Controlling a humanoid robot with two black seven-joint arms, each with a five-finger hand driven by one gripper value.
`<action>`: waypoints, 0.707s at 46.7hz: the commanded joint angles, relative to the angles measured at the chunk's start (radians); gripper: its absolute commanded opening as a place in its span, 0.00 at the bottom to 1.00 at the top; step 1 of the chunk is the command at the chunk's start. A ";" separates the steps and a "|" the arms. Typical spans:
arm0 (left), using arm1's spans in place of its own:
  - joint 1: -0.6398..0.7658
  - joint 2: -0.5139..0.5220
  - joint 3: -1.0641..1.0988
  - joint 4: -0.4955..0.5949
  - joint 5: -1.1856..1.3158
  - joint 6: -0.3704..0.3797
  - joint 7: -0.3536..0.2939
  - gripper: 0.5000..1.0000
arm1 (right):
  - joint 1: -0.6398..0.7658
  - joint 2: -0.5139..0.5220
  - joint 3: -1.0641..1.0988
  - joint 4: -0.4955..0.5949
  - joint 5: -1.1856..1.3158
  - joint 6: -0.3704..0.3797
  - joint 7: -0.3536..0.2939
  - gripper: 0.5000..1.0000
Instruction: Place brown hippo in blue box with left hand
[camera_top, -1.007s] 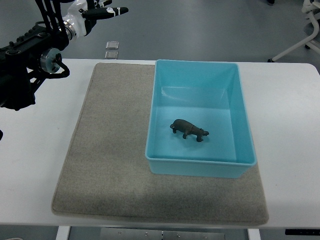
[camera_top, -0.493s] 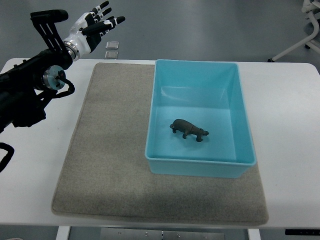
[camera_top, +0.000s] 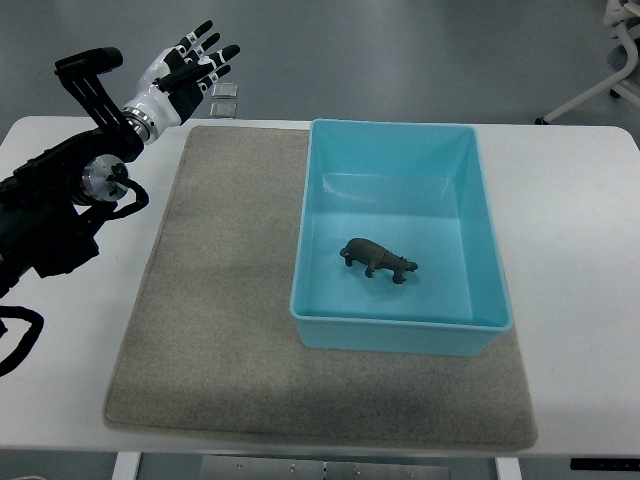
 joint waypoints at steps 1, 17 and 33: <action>0.000 0.000 0.000 -0.002 0.000 0.000 0.000 0.99 | 0.000 0.000 0.000 0.000 0.000 0.000 0.000 0.87; -0.001 0.008 0.000 -0.002 0.002 -0.004 0.000 0.99 | 0.000 0.000 0.000 0.000 0.000 0.000 0.000 0.87; 0.000 0.009 -0.014 -0.001 0.002 -0.006 0.000 0.99 | 0.002 0.000 0.000 0.000 0.000 0.000 0.000 0.87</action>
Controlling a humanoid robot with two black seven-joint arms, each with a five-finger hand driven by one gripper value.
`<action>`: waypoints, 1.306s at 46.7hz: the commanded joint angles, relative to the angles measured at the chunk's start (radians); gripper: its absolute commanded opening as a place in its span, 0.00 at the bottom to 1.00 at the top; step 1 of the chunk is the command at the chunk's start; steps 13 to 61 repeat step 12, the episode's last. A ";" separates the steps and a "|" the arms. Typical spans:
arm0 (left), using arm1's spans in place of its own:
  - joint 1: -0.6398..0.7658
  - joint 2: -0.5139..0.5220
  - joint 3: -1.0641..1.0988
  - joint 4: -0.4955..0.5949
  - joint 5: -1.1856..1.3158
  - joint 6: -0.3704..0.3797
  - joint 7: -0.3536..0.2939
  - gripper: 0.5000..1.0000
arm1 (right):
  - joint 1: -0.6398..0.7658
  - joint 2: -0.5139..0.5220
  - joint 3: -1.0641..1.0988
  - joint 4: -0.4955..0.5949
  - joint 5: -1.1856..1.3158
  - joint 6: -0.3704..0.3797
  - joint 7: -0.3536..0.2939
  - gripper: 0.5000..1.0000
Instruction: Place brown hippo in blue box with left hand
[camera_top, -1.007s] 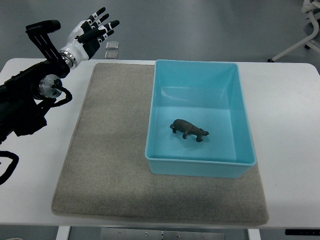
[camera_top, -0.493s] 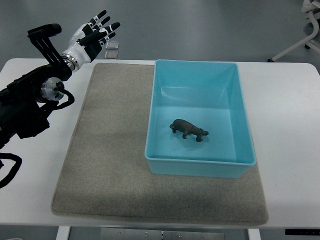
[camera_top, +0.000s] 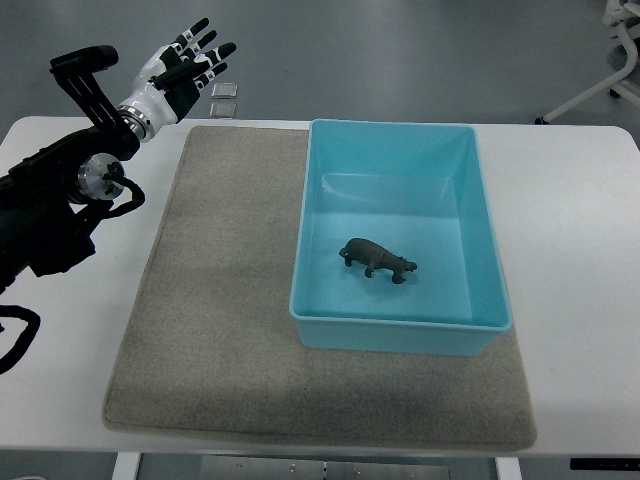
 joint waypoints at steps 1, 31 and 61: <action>0.000 -0.001 -0.005 0.000 0.000 0.000 0.000 0.99 | 0.000 0.000 0.000 0.000 0.000 0.000 0.000 0.87; -0.001 -0.002 -0.011 -0.002 0.000 -0.006 0.000 0.99 | 0.007 0.000 0.006 0.008 0.002 0.009 0.000 0.87; -0.001 -0.002 -0.011 -0.002 0.000 -0.006 0.000 0.99 | 0.007 0.000 0.006 0.008 0.002 0.009 0.000 0.87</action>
